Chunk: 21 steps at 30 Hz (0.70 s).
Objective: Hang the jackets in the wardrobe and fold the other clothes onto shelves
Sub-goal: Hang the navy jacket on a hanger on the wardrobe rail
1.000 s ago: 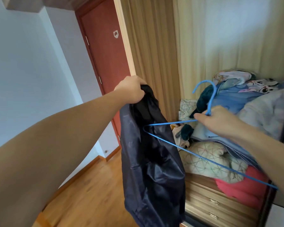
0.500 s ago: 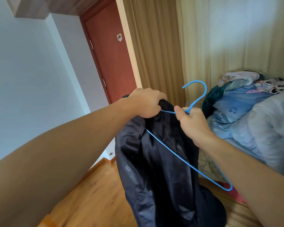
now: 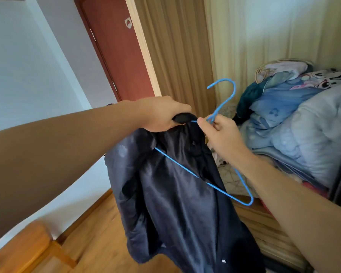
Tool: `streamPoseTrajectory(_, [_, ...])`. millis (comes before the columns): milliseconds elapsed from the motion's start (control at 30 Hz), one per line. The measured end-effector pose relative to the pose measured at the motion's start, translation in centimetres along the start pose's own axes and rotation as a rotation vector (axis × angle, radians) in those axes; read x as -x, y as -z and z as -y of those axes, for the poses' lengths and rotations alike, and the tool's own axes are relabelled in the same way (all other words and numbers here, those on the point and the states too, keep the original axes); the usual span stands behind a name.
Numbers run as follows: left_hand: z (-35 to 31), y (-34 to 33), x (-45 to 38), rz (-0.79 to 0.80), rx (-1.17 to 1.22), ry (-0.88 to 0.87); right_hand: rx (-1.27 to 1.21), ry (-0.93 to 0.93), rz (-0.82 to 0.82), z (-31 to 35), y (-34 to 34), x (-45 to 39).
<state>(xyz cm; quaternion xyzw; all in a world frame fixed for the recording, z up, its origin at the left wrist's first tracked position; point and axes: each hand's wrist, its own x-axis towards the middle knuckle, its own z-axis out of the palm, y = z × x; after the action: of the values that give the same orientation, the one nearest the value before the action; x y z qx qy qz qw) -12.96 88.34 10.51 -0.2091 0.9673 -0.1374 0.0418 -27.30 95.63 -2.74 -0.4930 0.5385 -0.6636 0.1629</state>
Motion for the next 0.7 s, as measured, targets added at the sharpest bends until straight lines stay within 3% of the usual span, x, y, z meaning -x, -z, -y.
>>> streamPoseTrajectory(167, [2.0, -0.3, 1.4, -0.086, -0.147, 0.142, 0.366, 0.094, -0.242, -6.1, 1.3, 5.3])
streamPoseTrajectory(300, [3.0, -0.6, 2.0, -0.145, -0.259, 0.164, 0.525, 0.062, -0.276, -8.9, -0.7, 7.9])
streamPoseTrajectory(433, [4.5, -0.5, 3.4, -0.179, -0.293, 0.259, 0.611, 0.362, -0.357, -8.4, -2.1, 8.6])
streamPoseTrajectory(533, [5.8, -0.4, 4.7, -0.214, -0.308, 0.322, 0.691, 0.536, -0.212, -9.4, -4.1, 10.4])
streamPoseTrajectory(600, [6.3, -0.2, 5.3, -0.237, -0.296, 0.345, 0.759, 0.347, -0.113, -10.3, -5.7, 11.0])
streamPoseTrajectory(700, [6.9, 0.4, 6.3, -0.261, -0.25, 0.37, 0.831, -0.138, 0.065, -10.5, -8.6, 9.2])
